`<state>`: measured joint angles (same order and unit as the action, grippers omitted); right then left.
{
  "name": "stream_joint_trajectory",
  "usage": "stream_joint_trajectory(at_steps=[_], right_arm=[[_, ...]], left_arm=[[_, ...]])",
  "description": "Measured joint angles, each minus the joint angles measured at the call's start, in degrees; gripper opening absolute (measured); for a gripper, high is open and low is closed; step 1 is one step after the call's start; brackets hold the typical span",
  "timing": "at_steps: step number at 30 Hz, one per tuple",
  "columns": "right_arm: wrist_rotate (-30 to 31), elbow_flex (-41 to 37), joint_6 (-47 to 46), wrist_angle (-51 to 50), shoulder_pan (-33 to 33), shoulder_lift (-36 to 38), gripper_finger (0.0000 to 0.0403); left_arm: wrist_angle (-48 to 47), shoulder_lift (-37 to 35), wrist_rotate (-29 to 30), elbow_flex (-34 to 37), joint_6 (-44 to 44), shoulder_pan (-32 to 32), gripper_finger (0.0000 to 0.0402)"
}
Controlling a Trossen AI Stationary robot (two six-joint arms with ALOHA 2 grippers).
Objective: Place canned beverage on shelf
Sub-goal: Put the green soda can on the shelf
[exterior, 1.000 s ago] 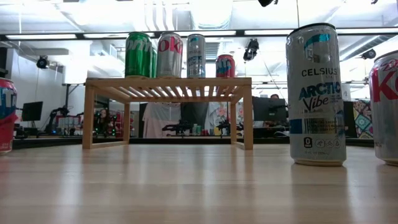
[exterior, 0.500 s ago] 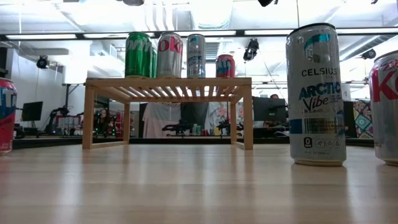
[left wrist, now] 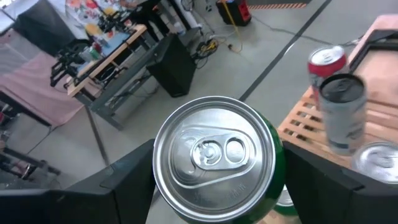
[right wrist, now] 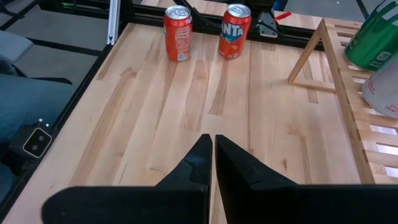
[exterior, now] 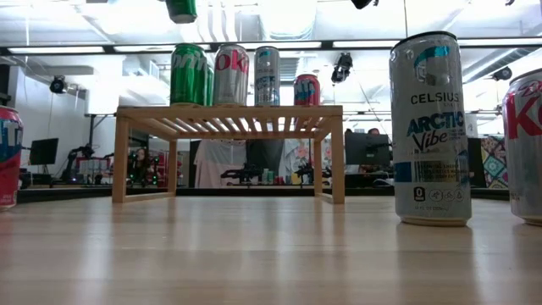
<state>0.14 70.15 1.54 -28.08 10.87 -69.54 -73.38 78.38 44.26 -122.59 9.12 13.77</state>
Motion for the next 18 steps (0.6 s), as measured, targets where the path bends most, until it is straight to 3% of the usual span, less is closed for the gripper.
stream_joint_trajectory(at_steps=[18], right_arm=[[0.0, 0.0, -0.5, 0.0, 0.0, 0.0, 0.0009]], left_arm=[[2.8, 7.9, -16.8, -0.3, 6.4, 18.7, 0.0282]])
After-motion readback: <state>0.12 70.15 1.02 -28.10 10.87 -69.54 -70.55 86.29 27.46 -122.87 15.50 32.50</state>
